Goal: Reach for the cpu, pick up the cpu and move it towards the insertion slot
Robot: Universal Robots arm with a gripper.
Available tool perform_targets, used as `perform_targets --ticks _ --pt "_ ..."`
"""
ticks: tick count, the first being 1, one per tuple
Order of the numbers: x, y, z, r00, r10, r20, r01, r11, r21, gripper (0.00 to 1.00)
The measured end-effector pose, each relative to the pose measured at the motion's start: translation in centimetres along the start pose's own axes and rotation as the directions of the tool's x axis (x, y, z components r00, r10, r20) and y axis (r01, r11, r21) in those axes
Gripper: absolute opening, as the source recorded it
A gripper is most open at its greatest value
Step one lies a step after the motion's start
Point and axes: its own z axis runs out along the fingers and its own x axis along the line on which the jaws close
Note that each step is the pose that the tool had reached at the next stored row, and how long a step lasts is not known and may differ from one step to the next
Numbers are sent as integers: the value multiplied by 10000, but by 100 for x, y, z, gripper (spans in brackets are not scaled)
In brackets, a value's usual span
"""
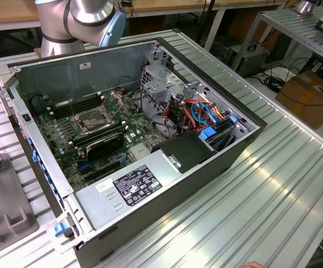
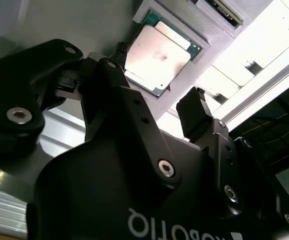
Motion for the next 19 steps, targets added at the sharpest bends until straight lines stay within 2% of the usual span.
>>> perform_targets --ticks 6,8,14,19 --pt "0 -10 91 10000 0 0 0 10000 12 67" --pt "-1 -14 122 10000 -1 -2 1 10000 44 67" --pt "-22 -18 166 10000 48 -8 -48 9999 153 67" --pt "-21 -17 185 10000 52 -7 -52 9999 154 66"
